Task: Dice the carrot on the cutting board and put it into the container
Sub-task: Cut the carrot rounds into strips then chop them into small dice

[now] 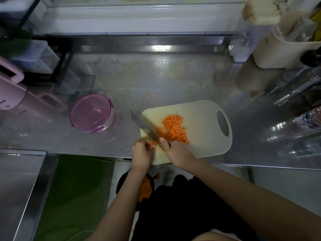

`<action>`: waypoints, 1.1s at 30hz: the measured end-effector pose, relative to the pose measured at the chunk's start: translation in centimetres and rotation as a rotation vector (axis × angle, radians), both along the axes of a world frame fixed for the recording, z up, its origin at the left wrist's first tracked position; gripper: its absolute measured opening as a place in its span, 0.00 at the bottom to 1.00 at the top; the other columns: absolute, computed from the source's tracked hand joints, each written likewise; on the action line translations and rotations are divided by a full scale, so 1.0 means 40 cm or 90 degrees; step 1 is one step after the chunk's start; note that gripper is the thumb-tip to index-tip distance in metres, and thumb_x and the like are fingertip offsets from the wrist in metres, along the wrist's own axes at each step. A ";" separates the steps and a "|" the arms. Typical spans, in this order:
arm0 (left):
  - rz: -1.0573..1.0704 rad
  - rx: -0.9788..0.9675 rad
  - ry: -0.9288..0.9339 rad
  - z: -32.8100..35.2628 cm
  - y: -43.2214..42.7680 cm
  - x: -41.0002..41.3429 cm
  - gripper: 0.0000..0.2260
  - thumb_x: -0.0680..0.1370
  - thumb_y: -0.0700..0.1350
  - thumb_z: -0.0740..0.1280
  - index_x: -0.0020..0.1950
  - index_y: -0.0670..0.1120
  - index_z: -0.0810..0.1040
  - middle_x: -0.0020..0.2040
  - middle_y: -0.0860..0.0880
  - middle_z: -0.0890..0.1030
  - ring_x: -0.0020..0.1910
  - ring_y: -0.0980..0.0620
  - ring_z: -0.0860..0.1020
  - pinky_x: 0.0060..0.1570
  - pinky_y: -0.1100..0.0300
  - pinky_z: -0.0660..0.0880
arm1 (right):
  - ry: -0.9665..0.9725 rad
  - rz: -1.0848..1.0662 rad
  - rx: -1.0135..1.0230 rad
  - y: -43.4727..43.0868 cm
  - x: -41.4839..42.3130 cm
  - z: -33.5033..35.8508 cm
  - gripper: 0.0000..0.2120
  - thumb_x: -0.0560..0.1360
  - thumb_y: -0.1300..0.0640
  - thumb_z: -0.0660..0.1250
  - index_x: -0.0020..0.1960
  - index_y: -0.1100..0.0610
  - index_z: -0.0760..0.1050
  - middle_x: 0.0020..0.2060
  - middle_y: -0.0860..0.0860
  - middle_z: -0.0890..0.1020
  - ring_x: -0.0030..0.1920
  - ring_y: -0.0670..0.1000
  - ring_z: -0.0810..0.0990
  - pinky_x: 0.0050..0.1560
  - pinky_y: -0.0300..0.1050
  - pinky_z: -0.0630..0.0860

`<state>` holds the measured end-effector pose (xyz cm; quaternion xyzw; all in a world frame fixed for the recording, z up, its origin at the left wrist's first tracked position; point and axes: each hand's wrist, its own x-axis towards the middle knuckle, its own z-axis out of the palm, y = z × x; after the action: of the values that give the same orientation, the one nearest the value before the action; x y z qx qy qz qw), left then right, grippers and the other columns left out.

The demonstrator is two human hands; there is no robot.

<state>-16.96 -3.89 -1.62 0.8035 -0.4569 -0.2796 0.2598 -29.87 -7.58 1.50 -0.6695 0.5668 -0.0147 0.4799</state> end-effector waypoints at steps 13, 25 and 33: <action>-0.105 -0.219 0.035 0.082 0.022 -0.057 0.15 0.81 0.41 0.56 0.65 0.42 0.74 0.65 0.51 0.73 0.66 0.57 0.69 0.66 0.74 0.57 | -0.321 -0.329 0.321 -0.044 -0.047 0.052 0.26 0.77 0.34 0.46 0.30 0.52 0.59 0.19 0.45 0.58 0.17 0.43 0.54 0.18 0.32 0.51; -0.375 -0.153 0.065 0.119 0.015 -0.151 0.26 0.81 0.50 0.49 0.77 0.47 0.44 0.76 0.57 0.42 0.74 0.63 0.41 0.72 0.68 0.41 | -0.470 -0.383 0.355 -0.002 -0.066 0.058 0.23 0.78 0.37 0.52 0.52 0.50 0.79 0.41 0.51 0.83 0.39 0.48 0.78 0.33 0.40 0.69; -0.359 -0.145 -0.031 0.079 0.011 -0.107 0.27 0.78 0.57 0.42 0.75 0.49 0.44 0.75 0.55 0.45 0.75 0.59 0.44 0.73 0.65 0.41 | -0.541 -0.430 0.515 0.011 -0.080 0.078 0.29 0.77 0.34 0.50 0.26 0.53 0.64 0.17 0.45 0.59 0.15 0.41 0.55 0.14 0.32 0.53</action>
<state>-21.26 -3.47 1.54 0.6169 -0.6967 -0.2679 0.2494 -33.06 -7.14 4.63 -0.1589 0.4681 -0.2124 0.8429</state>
